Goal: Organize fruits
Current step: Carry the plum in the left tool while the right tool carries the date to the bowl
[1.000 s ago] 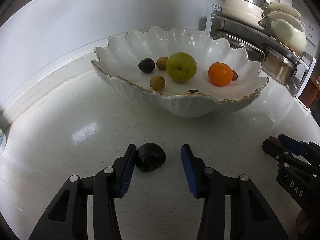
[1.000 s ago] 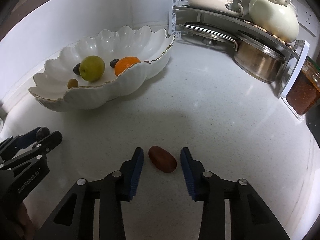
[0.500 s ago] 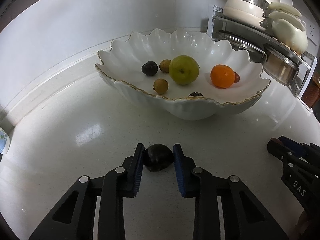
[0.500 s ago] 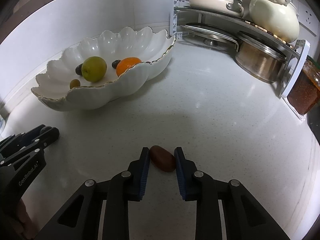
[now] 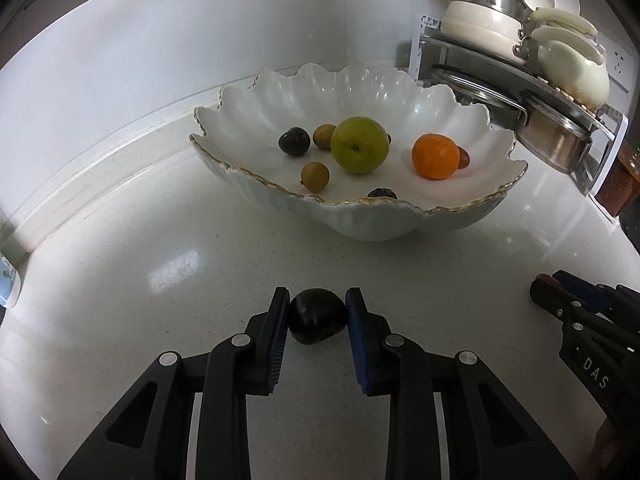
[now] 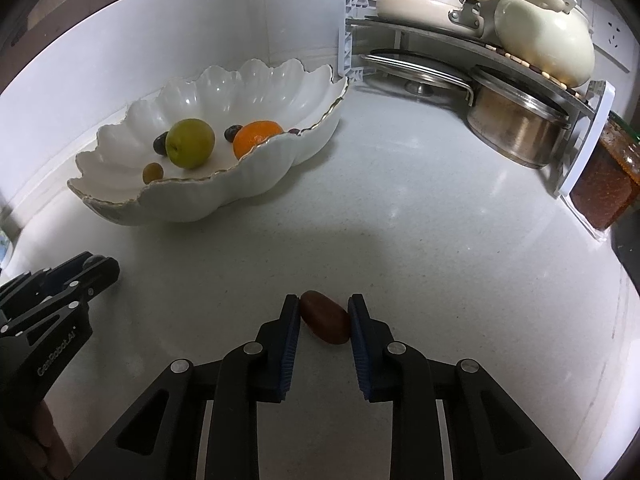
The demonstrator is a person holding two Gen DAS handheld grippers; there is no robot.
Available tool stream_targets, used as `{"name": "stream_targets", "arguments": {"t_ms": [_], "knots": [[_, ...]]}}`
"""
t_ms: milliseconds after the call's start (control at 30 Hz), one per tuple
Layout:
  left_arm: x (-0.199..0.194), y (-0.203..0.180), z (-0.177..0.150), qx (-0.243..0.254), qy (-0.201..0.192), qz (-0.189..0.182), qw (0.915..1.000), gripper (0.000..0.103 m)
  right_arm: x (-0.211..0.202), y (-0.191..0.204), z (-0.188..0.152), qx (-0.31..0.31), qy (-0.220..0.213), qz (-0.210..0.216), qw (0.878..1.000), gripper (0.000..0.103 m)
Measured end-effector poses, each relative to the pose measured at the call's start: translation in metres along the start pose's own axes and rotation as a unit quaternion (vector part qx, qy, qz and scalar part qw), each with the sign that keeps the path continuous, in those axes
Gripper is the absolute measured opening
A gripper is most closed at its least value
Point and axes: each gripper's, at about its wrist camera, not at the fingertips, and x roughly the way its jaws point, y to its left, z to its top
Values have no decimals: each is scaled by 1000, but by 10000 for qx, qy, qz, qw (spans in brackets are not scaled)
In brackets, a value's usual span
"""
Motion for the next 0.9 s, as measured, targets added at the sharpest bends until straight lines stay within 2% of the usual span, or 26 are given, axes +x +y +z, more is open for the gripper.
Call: {"name": "stream_targets", "arguments": {"t_ms": [567,900], "knots": [[-22,3,4,-18,-125,24,9999,29,-23,3,10,-33,-224,68,9997,26],[-41,6,16,-57,-294,92,9995,29,-38,7,27,-84,-425,137,9990,26]]}}
